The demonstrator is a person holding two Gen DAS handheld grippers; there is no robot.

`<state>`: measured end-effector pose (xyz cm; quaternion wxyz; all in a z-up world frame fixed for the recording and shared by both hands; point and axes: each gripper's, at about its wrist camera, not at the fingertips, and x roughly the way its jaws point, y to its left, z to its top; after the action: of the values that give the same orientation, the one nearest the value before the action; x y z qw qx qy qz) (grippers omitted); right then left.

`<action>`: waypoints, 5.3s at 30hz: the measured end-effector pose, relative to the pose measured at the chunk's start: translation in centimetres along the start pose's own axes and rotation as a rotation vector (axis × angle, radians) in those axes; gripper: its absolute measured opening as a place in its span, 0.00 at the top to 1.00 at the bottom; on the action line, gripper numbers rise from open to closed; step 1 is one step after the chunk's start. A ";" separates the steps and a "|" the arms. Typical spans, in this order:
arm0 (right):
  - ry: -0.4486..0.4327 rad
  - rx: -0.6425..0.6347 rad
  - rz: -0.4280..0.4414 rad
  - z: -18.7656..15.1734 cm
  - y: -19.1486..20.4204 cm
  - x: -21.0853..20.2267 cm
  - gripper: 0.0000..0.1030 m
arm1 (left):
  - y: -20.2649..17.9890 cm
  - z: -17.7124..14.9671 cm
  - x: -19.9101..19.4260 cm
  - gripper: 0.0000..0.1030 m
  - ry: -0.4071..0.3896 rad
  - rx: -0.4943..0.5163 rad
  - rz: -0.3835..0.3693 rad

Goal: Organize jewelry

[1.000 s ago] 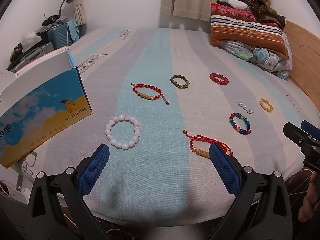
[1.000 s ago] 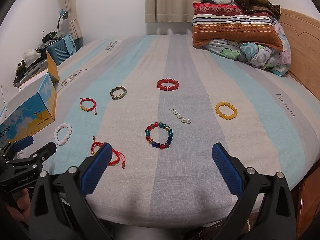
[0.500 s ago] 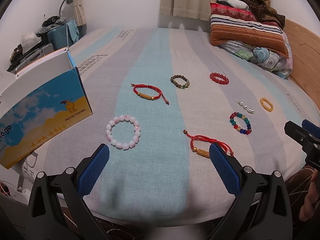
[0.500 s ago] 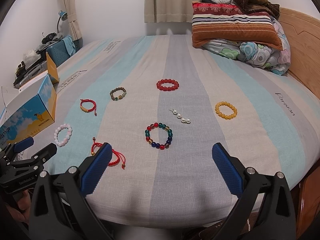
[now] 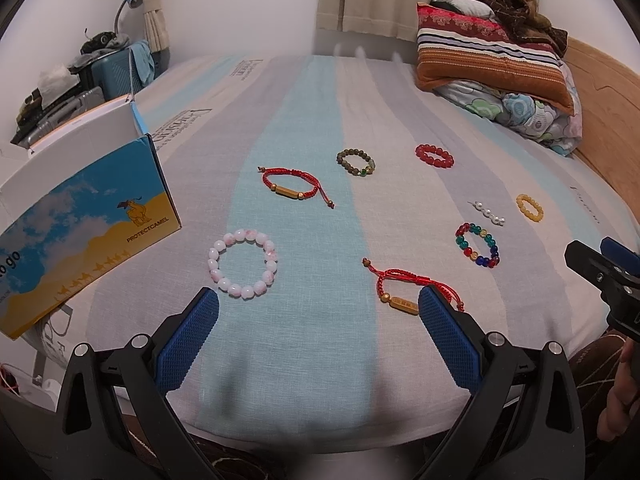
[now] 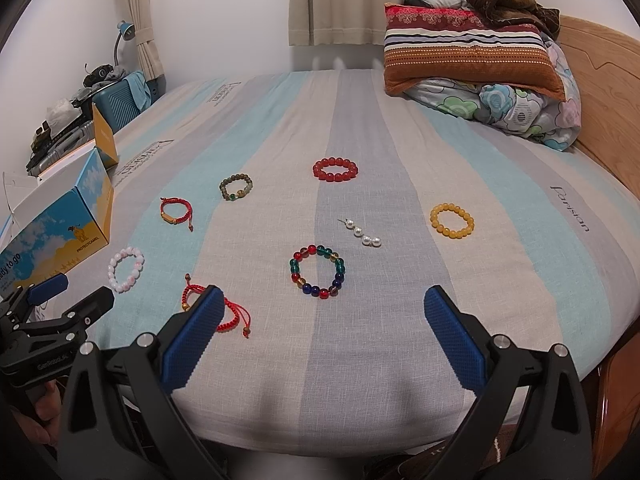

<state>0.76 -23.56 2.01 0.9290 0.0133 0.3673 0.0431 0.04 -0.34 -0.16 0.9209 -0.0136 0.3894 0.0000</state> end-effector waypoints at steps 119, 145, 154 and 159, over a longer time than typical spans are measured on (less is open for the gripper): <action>0.316 -0.042 0.049 3.0 -2.9 14.4 0.88 | -4.9 1.0 10.4 0.92 0.284 0.085 -0.147; 0.363 -0.081 0.020 2.1 -2.2 16.3 0.90 | -5.0 0.9 10.6 0.91 0.293 0.081 -0.156; 0.379 -0.049 0.037 2.3 -2.5 16.4 0.88 | -5.0 0.9 10.7 0.91 0.295 0.083 -0.154; 0.377 -0.090 0.011 1.9 -1.9 16.7 0.80 | -5.1 0.9 10.7 0.91 0.296 0.086 -0.154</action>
<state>14.36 -23.92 -8.11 0.8432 -0.0347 0.5323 0.0661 8.19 -5.52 -7.10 0.8504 -0.0038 0.5184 -0.0894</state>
